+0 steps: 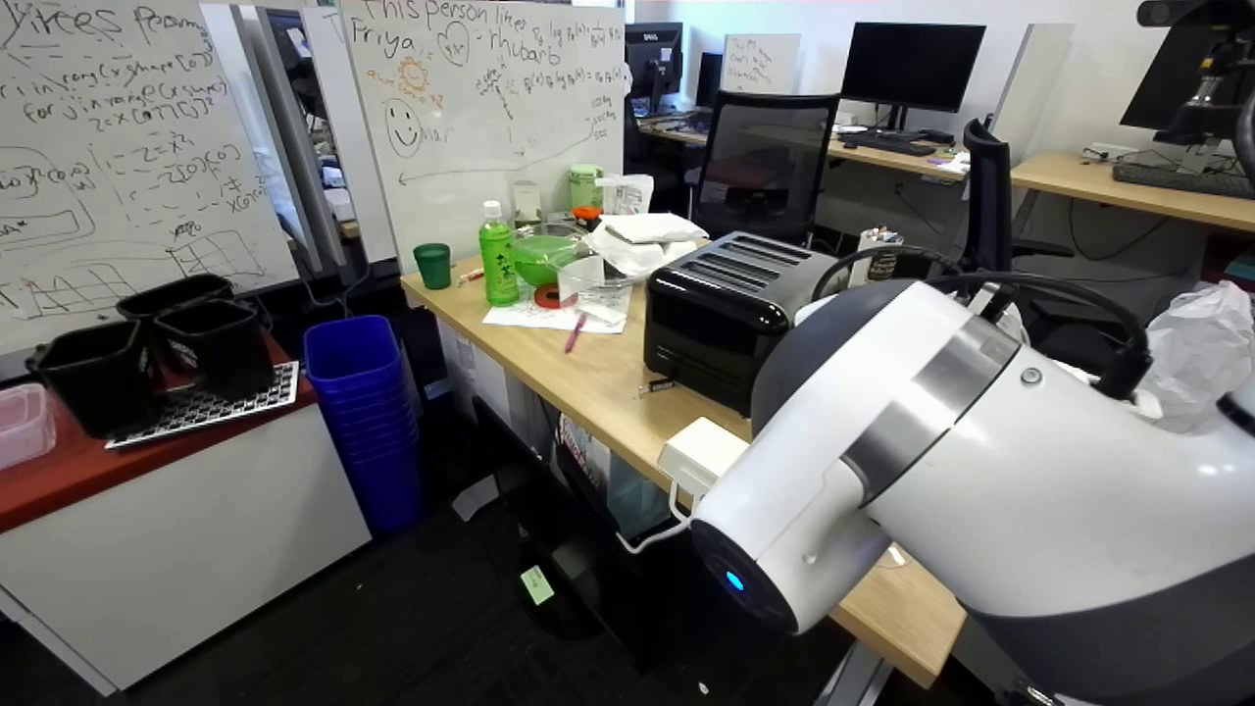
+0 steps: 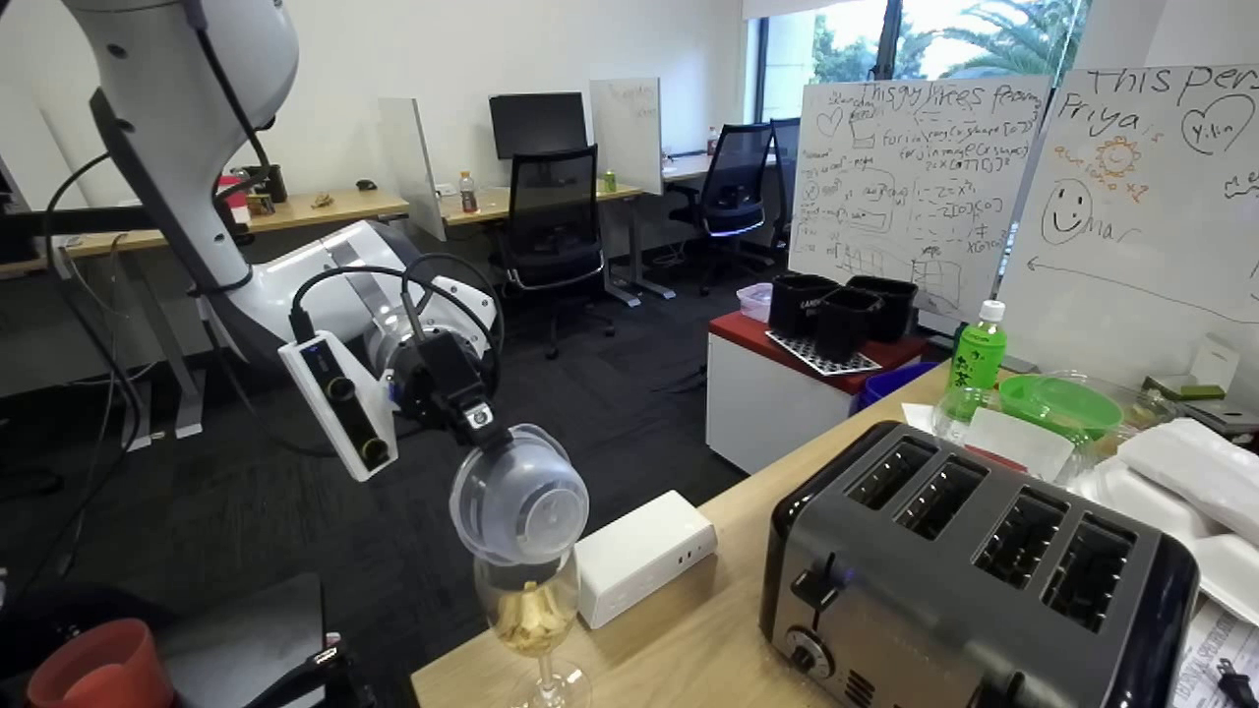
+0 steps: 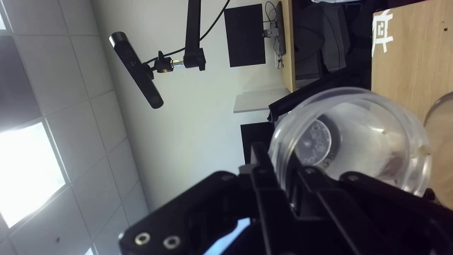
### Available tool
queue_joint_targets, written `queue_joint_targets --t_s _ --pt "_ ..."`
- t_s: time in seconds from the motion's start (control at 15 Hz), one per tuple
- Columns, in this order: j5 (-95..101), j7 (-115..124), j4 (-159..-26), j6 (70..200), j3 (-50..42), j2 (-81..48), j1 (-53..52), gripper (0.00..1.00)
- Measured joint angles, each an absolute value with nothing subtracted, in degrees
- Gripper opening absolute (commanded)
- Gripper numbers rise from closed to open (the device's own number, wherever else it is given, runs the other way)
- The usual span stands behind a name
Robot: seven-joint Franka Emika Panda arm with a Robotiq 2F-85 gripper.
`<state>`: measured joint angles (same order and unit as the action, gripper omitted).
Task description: Pick up the plastic bowl from the table and pour its contents in the wine glass.
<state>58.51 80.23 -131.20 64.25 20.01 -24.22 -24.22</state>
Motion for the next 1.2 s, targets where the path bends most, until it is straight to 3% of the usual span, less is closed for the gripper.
queue_joint_targets --t_s 1.2 --pt "58.6 80.3 -131.2 58.8 20.0 -24.6 -26.0 0.03"
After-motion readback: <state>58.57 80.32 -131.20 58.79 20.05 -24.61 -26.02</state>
